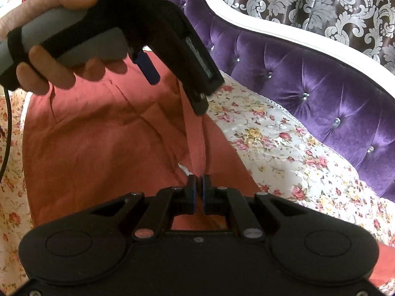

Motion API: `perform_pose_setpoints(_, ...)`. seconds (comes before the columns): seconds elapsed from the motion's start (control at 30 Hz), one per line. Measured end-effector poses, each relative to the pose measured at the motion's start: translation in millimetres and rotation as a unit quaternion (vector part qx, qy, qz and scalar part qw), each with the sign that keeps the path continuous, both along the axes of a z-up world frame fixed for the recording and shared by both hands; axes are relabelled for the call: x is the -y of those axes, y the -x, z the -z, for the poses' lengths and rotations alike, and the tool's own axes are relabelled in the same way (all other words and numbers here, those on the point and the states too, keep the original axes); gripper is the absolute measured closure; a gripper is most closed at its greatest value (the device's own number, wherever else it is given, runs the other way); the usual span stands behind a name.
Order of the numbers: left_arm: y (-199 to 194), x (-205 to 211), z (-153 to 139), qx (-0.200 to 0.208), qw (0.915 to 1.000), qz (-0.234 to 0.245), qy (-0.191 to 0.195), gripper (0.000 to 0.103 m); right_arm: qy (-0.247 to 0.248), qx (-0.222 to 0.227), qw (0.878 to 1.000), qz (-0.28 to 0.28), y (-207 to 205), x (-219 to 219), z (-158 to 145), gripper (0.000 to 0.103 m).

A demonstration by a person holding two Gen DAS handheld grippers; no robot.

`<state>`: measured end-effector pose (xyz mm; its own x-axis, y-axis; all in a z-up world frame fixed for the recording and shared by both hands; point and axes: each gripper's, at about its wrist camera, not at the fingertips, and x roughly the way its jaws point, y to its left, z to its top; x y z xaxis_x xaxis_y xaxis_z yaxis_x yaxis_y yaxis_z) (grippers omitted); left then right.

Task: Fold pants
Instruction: 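Close the right gripper on the pants edge while the left gripper pinches the fabric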

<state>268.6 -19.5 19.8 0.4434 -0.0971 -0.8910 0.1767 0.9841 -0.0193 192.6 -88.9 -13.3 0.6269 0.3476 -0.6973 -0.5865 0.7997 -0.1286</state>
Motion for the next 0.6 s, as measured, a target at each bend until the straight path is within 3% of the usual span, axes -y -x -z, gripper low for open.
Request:
perform_pose_setpoints(0.3, -2, 17, 16, -0.013, 0.9997, 0.006, -0.017, 0.013, -0.001, 0.001, 1.000, 0.000, 6, -1, 3, 0.093)
perform_pose_setpoints(0.37, -3, 20, 19, -0.013, 0.9997, 0.006, -0.021, 0.018, -0.002, 0.000, 1.000, 0.001, 7, -2, 4, 0.093)
perform_pose_setpoints(0.4, -3, 21, 20, -0.016, 0.9996, 0.008, -0.021, 0.029, -0.004, 0.000, 1.000, 0.002, 7, -1, 4, 0.093)
perform_pose_setpoints(0.43, -4, 22, 21, -0.020, 0.9996, 0.011, -0.017, 0.048, -0.005, -0.001, 1.000, 0.003, 7, -1, 4, 0.093)
perform_pose_setpoints(0.47, -5, 23, 23, -0.027, 0.9995, 0.013, -0.010, 0.061, -0.006, -0.001, 1.000, 0.004, 6, -1, 4, 0.093)
perform_pose_setpoints(0.5, -5, 23, 25, -0.035, 0.9993, 0.014, 0.004, 0.089, -0.007, 0.000, 1.000, 0.006, 6, -1, 4, 0.093)
perform_pose_setpoints(0.6, 3, 23, 16, -0.013, 0.9998, 0.010, 0.010, 0.092, -0.019, 0.010, 1.000, 0.018, 9, 1, -2, 0.093)
